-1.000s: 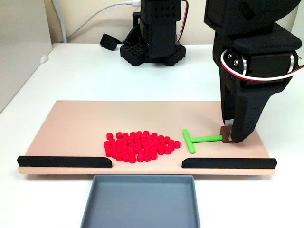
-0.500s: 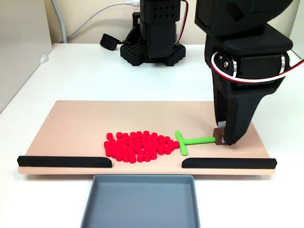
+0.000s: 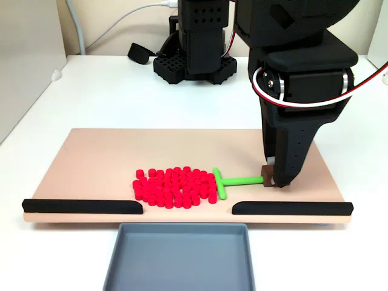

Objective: Gather the left side granules

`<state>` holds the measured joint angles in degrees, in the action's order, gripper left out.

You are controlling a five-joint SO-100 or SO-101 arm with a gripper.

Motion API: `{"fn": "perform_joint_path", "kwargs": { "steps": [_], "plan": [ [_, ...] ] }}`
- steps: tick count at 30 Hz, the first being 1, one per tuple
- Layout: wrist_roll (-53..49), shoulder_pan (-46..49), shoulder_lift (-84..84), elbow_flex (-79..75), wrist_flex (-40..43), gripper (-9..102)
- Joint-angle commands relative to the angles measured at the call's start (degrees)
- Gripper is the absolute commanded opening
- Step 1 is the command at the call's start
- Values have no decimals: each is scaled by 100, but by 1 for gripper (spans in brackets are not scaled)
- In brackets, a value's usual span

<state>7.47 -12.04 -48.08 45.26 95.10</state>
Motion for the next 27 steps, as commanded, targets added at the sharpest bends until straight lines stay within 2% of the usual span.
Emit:
{"fn": "perform_joint_path", "kwargs": {
  "steps": [1,27],
  "plan": [
    [-79,97,-211,-79,-26,0],
    [-413,396,-193,-88,-26,0]
  ]
}}
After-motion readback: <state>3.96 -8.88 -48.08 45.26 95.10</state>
